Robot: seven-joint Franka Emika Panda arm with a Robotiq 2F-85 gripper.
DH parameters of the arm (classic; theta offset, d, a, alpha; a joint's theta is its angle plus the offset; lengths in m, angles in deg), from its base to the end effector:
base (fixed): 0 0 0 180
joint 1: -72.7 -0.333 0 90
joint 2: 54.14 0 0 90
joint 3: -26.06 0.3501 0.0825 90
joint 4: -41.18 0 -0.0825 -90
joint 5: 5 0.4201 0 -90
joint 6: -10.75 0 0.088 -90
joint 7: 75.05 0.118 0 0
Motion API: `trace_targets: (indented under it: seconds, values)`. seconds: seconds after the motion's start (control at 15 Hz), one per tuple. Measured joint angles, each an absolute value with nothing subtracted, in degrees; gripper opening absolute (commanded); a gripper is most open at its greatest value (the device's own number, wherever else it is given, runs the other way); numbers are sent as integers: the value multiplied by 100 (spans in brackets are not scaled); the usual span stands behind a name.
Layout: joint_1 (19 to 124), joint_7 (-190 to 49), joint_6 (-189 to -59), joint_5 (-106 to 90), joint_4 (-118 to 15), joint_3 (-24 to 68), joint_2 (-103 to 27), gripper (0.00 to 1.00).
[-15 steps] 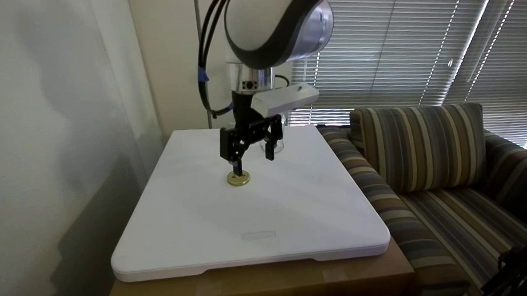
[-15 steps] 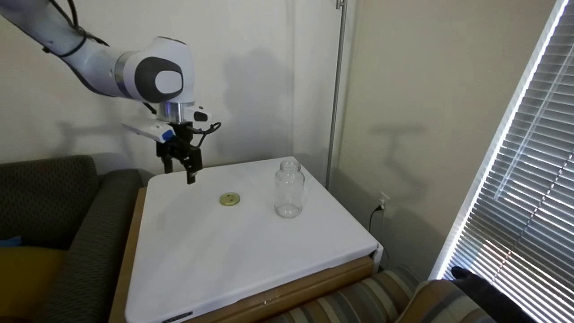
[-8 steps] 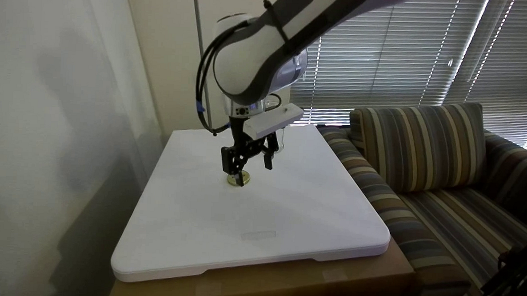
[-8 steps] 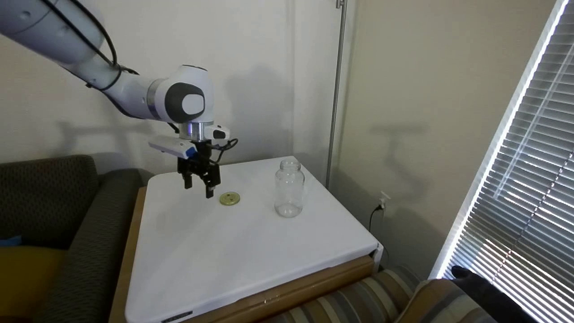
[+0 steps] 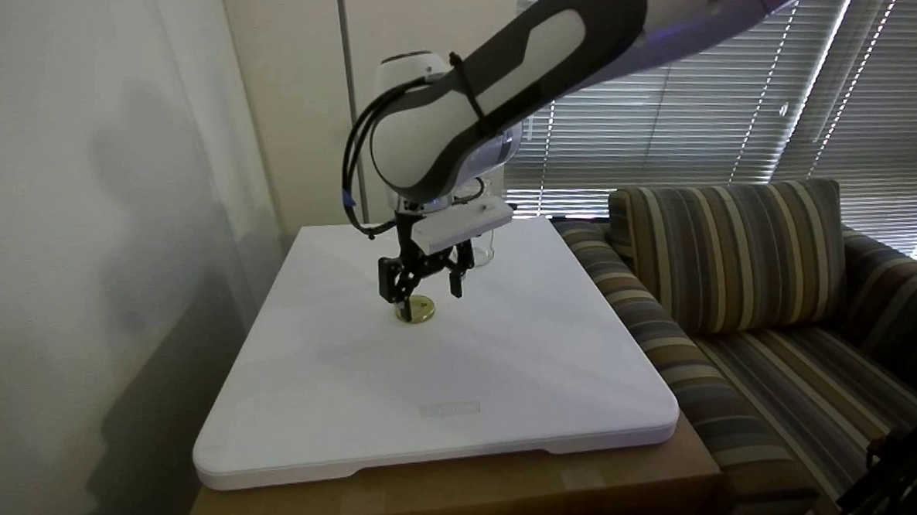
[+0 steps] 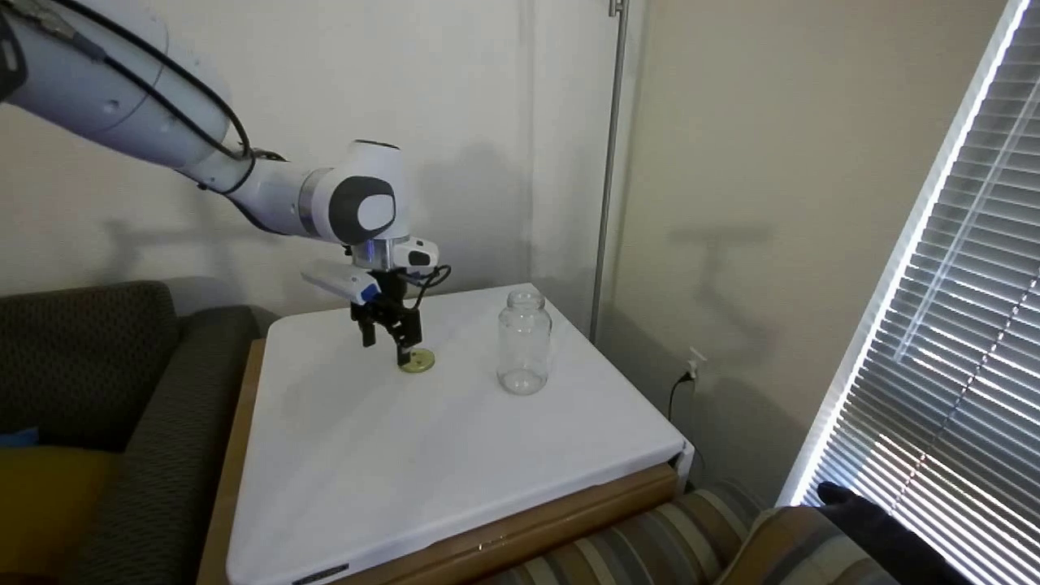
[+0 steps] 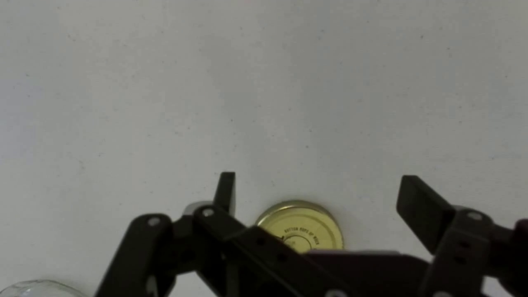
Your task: Put the lid on top of the glass jar
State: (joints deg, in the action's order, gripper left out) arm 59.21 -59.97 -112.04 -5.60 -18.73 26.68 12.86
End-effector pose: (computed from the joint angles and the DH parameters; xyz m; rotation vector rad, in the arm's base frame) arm 0.7954 0.1964 0.0835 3.1230 -0.0268 -0.1093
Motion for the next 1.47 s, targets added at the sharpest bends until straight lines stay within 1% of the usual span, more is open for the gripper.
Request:
trace_targets:
  seconds: [0.27, 0.53, 0.8, 1.47]
  values:
    - [5792, -5587, -11672, -631, -1528, 2558, 1666, 100]
    - [5534, -4872, -12193, -848, -1272, 2123, 1928, 100]
    - [5422, -4320, -12270, -913, -992, 1821, 2147, 100]
    - [5579, -4055, -12295, -658, -833, 1909, 2304, 100]
